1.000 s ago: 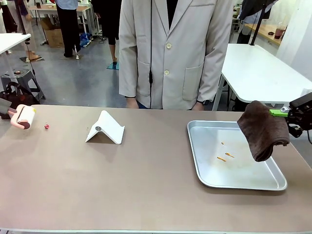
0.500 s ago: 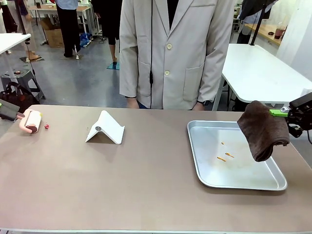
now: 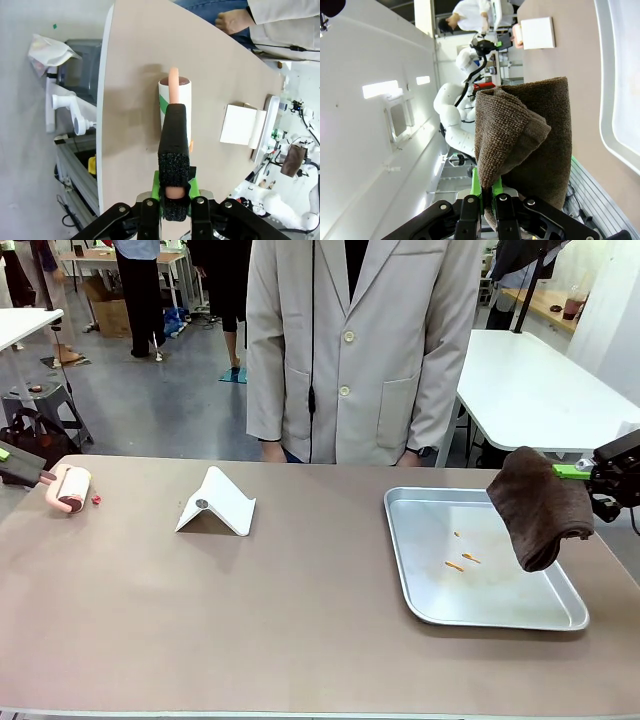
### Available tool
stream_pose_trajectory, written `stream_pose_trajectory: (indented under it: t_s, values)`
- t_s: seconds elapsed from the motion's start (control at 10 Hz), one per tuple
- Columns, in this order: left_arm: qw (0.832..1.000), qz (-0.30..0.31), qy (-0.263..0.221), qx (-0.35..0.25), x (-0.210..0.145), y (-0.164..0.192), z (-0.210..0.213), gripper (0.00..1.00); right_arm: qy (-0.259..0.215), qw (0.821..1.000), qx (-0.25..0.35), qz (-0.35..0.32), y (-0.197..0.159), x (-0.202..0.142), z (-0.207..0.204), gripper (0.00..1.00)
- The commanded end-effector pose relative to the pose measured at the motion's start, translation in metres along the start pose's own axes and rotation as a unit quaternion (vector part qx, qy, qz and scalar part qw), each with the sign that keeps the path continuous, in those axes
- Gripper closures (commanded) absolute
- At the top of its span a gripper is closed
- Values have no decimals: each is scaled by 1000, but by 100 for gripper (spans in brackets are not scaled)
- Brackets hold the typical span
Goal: Clean the surface of the table.
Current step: If a person points to the right, clean the right side of the table with your right hand, and if they point to the left, clean the left side with your left hand.
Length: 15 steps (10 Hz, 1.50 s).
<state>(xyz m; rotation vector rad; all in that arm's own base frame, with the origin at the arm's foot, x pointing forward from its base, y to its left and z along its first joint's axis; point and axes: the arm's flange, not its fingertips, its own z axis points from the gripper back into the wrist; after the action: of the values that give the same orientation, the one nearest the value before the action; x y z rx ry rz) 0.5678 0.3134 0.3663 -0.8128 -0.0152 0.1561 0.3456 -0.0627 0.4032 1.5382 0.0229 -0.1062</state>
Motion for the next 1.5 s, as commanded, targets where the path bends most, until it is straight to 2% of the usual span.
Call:
stream_pose_trajectory:
  t_s: [0.0,0.5,0.8,0.9,1.1,1.2,1.4]
  values:
    - [999,13,42,20,12,-1,-14,78,0,1000,-1,4,3,-1,0,100]
    - [996,13,84,36,38,-30,-46,78,0,1000,-1,4,3,-1,0,100]
    - [994,-11,106,20,36,-52,-66,78,0,1000,-1,4,3,-1,0,100]
    - [994,-19,108,-1,32,-62,-68,78,0,1000,-1,4,3,-1,0,100]
    - [990,-27,112,-84,22,-81,-58,78,0,1000,-1,4,3,-1,0,100]
    - [986,-38,107,-123,9,-90,-47,78,0,1000,-1,4,3,-1,0,100]
    - [980,-70,93,-164,-28,-100,-16,78,0,1000,-1,4,3,-1,0,100]
